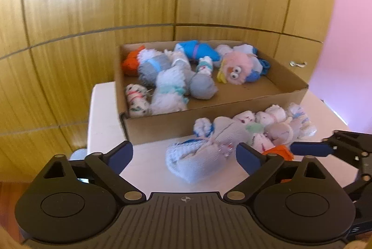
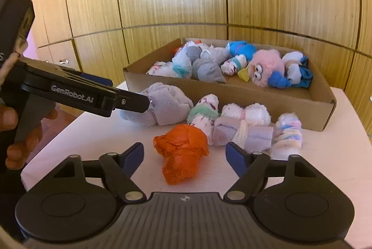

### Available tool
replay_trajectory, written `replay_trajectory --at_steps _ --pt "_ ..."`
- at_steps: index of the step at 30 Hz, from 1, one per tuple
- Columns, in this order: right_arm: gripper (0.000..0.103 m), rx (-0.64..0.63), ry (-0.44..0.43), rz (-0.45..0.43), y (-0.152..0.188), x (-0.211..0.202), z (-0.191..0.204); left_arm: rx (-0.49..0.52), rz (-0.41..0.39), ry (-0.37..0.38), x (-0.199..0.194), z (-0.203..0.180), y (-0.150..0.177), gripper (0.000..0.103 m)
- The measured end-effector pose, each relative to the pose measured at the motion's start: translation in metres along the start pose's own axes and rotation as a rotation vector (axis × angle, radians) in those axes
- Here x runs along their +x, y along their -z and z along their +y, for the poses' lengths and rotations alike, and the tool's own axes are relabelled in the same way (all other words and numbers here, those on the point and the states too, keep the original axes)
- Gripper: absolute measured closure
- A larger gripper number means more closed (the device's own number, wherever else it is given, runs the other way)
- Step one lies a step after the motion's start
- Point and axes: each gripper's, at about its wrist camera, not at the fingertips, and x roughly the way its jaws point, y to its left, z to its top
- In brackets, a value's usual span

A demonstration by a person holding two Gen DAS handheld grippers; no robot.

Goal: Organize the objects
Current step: 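Move both open tools back over the sock pile, then grasp the grey knit bundle with the left tool while the right tool grasps the orange sock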

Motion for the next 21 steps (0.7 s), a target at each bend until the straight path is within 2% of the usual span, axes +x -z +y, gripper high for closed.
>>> replay_trajectory --at_steps 3,5,8,9,11,13,21 --pt "0.048 0.011 -0.001 0.009 0.001 0.004 -0.002 0.036 0.006 0.015 0.008 -0.006 -0.003 0.004" --pt "0.062 0.010 -0.003 0.001 0.003 0.002 -0.003 0.051 0.016 0.028 0.013 -0.009 -0.003 0.004" --pt "0.065 0.008 -0.011 -0.021 0.008 -0.005 -0.003 0.062 0.030 0.045 0.021 -0.012 0.000 0.005" --pt "0.065 0.005 -0.011 -0.029 0.009 -0.009 -0.002 0.058 0.043 0.055 0.024 -0.012 0.001 0.008" --pt "0.066 0.002 -0.017 -0.047 0.014 -0.017 -0.002 0.048 0.067 0.084 0.029 -0.011 0.003 0.018" --pt "0.066 0.007 -0.030 -0.052 0.018 -0.024 -0.002 0.056 0.081 0.080 0.032 -0.012 0.005 0.033" --pt "0.066 0.030 -0.020 -0.045 0.034 -0.044 -0.005 0.058 0.082 0.095 0.027 -0.012 0.007 0.043"
